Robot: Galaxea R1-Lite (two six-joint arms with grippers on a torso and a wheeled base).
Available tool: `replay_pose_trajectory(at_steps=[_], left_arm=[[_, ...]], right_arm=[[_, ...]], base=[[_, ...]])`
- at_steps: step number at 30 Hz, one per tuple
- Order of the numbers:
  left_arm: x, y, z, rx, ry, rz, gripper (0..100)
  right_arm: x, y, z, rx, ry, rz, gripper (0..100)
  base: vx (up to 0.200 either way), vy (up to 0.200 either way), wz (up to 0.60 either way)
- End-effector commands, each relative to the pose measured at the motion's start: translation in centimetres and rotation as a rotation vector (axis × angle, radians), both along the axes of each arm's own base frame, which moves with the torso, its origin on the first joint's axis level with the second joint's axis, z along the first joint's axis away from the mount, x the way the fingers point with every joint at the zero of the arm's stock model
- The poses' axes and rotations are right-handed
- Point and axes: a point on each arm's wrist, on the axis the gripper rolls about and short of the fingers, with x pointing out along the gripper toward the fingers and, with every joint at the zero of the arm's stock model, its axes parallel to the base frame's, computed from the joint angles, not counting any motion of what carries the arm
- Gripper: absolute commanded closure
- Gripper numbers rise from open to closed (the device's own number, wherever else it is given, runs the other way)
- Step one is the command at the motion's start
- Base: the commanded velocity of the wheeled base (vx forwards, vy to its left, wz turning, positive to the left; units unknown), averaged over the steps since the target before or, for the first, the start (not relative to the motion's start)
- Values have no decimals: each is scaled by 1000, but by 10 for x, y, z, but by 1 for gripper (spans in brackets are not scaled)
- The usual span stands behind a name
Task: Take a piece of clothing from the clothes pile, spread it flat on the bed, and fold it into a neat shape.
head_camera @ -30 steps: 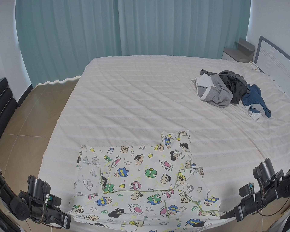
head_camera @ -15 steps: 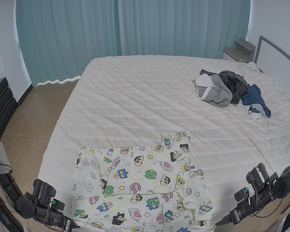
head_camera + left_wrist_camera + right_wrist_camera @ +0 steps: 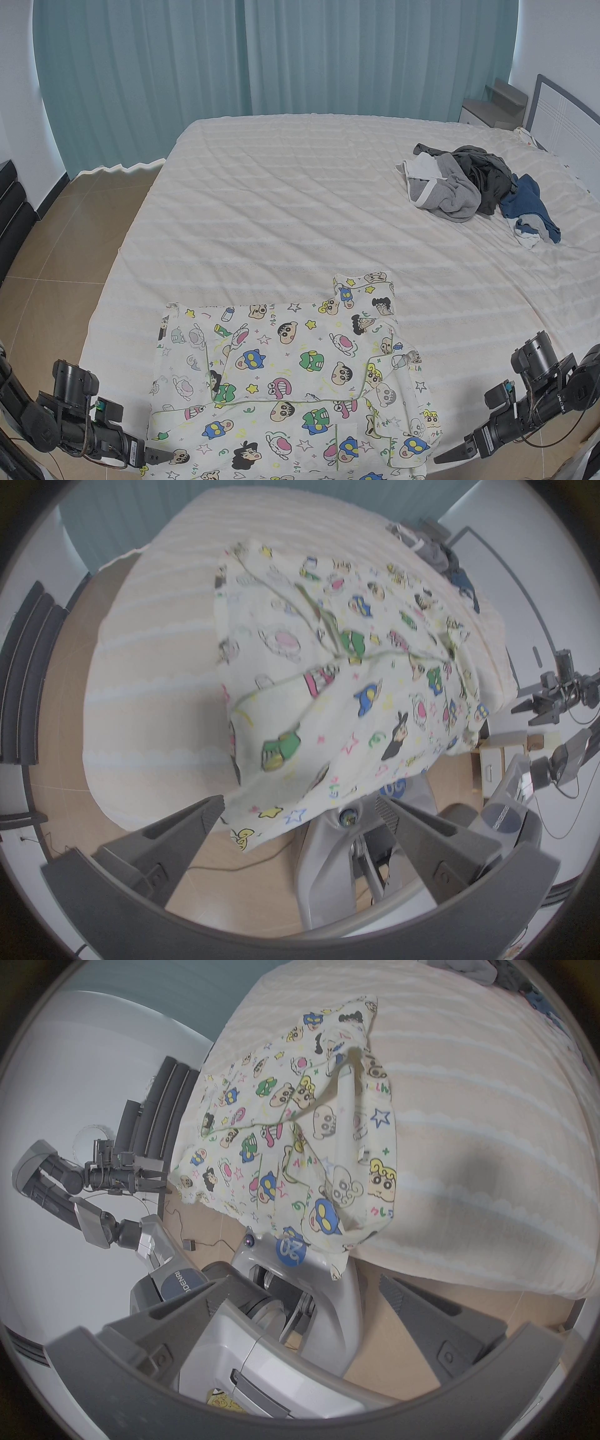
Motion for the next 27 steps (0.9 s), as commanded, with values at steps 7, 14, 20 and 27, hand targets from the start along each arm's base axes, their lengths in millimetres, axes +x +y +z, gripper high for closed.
replay_pose_trajectory(at_steps=[7,14,20,27], left_arm=[[19,27,47,-8,-392,168,0],[94,35,70,-50,-499,209,0],[171,34,69,-103,-513,237,0],[244,16,40,23,-546,-15,0]], right_arm=[[20,6,14,85,-154,-102,0],[36,11,29,130,-213,-151,0],[39,12,33,149,-221,-173,0],[26,10,45,170,-264,-165,0]], base=[[0,0,0],[0,0,0],[0,0,0],[0,0,0]])
